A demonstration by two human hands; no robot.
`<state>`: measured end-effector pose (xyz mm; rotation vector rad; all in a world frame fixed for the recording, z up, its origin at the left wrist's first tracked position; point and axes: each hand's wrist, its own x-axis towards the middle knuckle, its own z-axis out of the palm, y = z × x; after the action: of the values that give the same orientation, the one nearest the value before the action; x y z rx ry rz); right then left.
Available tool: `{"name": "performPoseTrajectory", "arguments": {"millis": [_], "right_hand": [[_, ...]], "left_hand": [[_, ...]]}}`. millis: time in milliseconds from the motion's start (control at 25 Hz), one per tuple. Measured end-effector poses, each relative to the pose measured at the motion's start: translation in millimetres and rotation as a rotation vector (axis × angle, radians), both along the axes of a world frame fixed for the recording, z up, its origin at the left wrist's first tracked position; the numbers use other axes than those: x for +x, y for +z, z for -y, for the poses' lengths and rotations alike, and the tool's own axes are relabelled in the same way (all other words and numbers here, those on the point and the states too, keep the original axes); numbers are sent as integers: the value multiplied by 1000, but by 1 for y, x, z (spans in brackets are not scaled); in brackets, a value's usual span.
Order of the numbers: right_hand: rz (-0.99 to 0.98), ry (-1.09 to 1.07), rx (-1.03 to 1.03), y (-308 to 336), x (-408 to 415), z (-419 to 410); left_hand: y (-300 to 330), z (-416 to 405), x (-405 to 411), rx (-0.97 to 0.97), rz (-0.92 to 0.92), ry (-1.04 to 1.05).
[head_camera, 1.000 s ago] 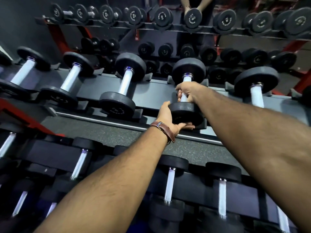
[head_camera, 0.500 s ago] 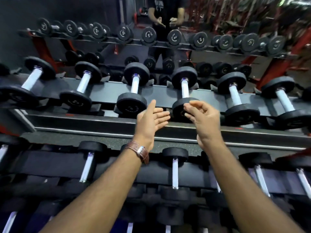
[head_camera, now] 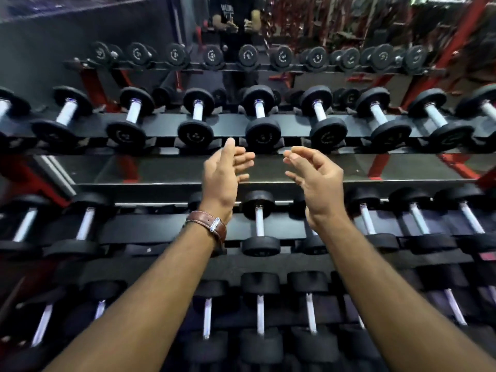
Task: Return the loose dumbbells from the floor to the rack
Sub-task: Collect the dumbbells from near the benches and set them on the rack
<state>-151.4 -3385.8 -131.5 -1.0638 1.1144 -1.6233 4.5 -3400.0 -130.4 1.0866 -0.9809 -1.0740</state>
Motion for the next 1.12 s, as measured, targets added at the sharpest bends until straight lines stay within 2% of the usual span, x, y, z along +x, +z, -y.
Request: {"name": "performPoseTrajectory", "arguments": {"millis": [160,240,320,560,840,1120], "right_hand": [[-19,71,-71,17,40,-70],[-17,123,-85,16,72,-128],[8,153,-83,19,79,-151],[43,246,-66,22,159,-284],[62,287,-109,43,283,-369],[58,243,-97,30,429,-417]], "left_hand": [[14,-88,62,-101,31,106],[9,-157,102,-89,57,185],[10,-181,117,-76,40,204],[23,-329,215,-67,66,294],[49,-432,338,-116,72,372],[35,-486,472,-68,79,291]]}}
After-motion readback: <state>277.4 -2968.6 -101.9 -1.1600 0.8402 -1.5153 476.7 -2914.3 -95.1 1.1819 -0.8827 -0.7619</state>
